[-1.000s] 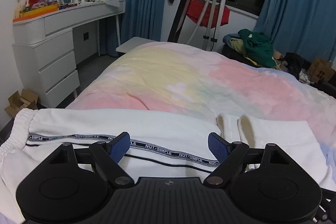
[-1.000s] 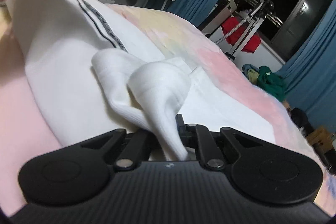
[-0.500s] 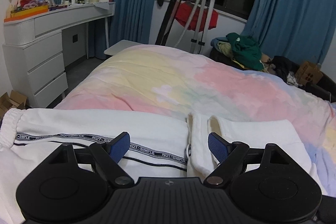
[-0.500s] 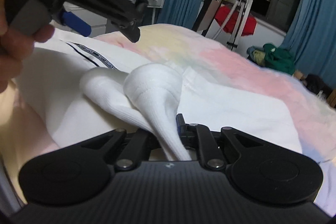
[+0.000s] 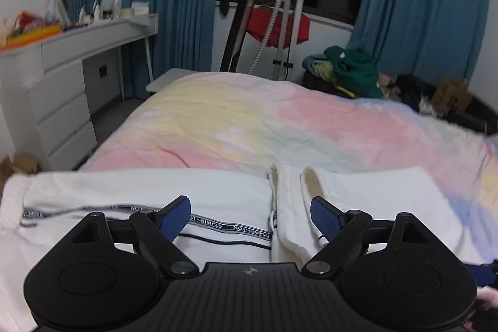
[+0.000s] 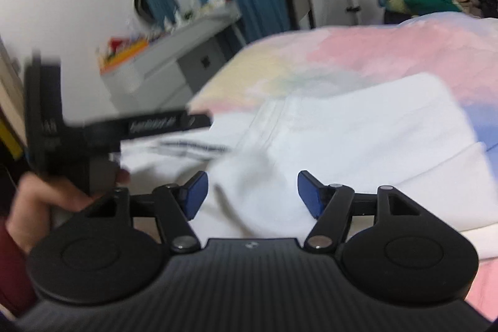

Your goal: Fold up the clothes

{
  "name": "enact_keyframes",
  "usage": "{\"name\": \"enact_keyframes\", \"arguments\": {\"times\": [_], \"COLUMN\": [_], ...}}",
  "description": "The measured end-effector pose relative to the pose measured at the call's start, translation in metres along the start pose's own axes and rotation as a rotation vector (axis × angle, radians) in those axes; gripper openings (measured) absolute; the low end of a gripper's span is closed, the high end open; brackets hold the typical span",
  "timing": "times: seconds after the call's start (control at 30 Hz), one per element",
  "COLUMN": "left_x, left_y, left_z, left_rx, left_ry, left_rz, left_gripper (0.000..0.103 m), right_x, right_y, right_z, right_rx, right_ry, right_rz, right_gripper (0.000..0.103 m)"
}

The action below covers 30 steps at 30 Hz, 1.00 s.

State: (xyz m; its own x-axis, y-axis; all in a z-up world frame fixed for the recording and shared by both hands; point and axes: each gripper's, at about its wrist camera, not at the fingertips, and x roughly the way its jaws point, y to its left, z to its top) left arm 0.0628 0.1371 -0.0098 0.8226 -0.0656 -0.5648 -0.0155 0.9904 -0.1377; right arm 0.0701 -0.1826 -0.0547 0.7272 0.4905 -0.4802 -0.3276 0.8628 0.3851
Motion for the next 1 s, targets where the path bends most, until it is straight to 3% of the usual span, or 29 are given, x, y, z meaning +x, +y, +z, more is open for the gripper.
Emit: {"name": "enact_keyframes", "arguments": {"times": [0.2,0.3,0.4,0.67,0.83,1.0], "left_x": [-0.003,0.008,0.019,0.048,0.042,0.010], "left_y": [-0.020,-0.036,-0.044,-0.034,-0.028,-0.007], "left_z": [-0.010,-0.019,-0.026,-0.038,-0.037,-0.023], "left_rx": [0.039,0.131,0.182,0.150,0.123,0.087], "left_ry": [-0.004,0.010,0.035,0.147,0.143,0.114], "left_rz": [-0.033,0.004,0.028,0.061,0.055,0.100], "left_gripper": [0.087,0.087,0.087,0.088,0.089,0.089], "right_x": [-0.018,-0.003,0.019,0.051,0.057,0.052], "right_y": [-0.042,-0.062,-0.077,-0.086,-0.086,-0.088], "right_z": [0.019,0.020,0.017,0.004,-0.003,-0.003], "right_rx": [0.058,0.059,0.073,0.066,0.065,0.082], "right_ry": [-0.139,-0.130,-0.098,0.016,0.034,0.029], "right_rz": [-0.159,-0.288,-0.357,-0.441,-0.452,-0.441], "right_gripper": [0.066,0.066,0.066,0.065,0.065,0.065]}}
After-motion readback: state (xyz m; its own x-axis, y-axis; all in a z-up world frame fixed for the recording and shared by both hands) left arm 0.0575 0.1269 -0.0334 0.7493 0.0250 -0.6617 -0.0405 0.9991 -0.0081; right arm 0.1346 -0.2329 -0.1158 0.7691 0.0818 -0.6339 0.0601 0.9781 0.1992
